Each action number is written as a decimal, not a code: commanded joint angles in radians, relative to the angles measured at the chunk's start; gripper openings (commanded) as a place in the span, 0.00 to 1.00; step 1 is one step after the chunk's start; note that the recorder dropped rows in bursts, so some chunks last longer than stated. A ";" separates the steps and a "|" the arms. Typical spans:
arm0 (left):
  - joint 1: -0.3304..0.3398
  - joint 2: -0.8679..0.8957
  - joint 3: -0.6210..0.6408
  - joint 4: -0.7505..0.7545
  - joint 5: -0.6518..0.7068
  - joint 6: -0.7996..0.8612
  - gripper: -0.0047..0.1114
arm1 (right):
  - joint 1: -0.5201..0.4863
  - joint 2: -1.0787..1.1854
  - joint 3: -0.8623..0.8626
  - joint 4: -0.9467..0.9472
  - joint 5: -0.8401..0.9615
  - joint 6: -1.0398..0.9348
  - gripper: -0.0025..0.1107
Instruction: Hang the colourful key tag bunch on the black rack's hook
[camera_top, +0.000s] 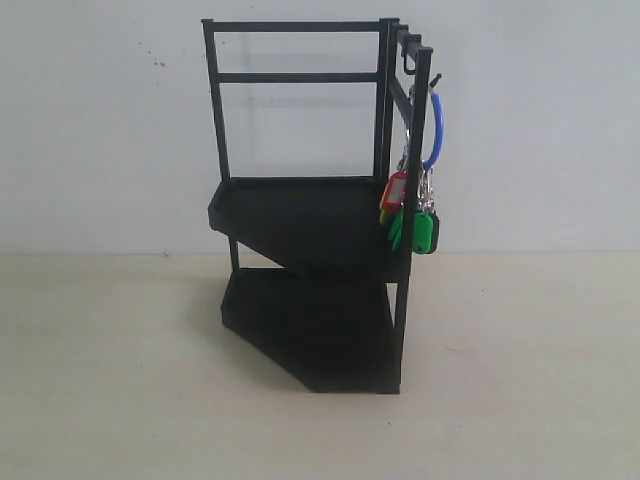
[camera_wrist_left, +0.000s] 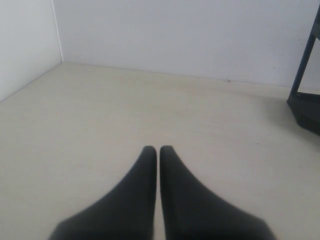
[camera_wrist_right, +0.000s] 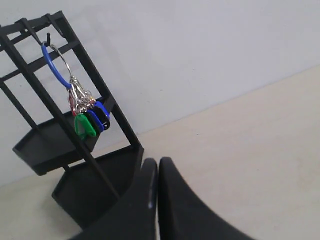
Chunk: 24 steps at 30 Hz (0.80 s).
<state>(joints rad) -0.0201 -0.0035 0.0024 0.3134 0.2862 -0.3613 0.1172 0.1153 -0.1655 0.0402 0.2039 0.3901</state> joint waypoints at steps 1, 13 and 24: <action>-0.001 0.004 -0.002 -0.003 -0.005 0.002 0.08 | -0.005 -0.002 0.024 0.003 0.001 -0.091 0.02; -0.001 0.004 -0.002 -0.003 -0.007 0.003 0.08 | -0.005 -0.094 0.165 0.003 -0.114 -0.110 0.02; -0.001 0.004 -0.002 -0.003 -0.007 0.003 0.08 | -0.005 -0.115 0.165 0.003 0.123 -0.284 0.02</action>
<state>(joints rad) -0.0201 -0.0035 0.0024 0.3134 0.2862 -0.3613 0.1172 0.0064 0.0003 0.0446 0.2466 0.1231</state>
